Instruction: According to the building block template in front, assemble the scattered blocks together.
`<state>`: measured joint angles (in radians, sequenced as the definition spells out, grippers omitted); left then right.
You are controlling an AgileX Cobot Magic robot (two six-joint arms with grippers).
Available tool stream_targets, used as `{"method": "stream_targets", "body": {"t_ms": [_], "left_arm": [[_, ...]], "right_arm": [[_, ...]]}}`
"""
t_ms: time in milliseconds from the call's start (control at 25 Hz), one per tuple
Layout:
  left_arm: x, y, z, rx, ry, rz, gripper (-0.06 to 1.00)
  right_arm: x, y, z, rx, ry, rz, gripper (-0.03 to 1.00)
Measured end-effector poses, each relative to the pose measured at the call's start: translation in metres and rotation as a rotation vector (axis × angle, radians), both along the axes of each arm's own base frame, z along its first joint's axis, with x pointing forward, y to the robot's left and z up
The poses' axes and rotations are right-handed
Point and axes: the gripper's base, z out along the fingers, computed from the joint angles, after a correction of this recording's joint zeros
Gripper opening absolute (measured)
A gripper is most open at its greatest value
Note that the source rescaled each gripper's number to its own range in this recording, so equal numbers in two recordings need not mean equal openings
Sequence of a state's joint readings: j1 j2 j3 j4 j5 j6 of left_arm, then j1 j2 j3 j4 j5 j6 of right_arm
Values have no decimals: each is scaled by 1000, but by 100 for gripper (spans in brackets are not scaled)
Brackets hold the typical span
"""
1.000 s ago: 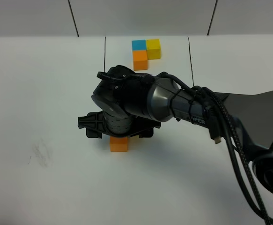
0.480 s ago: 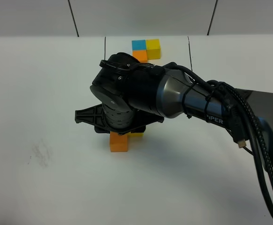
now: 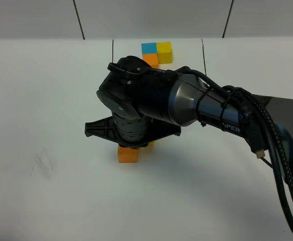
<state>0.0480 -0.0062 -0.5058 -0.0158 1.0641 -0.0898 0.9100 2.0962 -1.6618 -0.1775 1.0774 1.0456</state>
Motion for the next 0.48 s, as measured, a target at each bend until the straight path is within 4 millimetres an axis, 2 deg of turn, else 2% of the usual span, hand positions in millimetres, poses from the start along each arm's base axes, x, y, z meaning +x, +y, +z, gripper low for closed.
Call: {"method": "stream_targets", "body": {"t_ms": [120, 360, 480], "left_arm": [[0, 0, 0, 0, 0, 0, 0], [0, 0, 0, 0, 0, 0, 0], [0, 0, 0, 0, 0, 0, 0]], "right_arm": [[0, -3, 0, -35, 3, 1, 0], [9, -6, 2, -84, -107, 59, 0], [15, -9, 4, -147, -164, 158, 0]]}}
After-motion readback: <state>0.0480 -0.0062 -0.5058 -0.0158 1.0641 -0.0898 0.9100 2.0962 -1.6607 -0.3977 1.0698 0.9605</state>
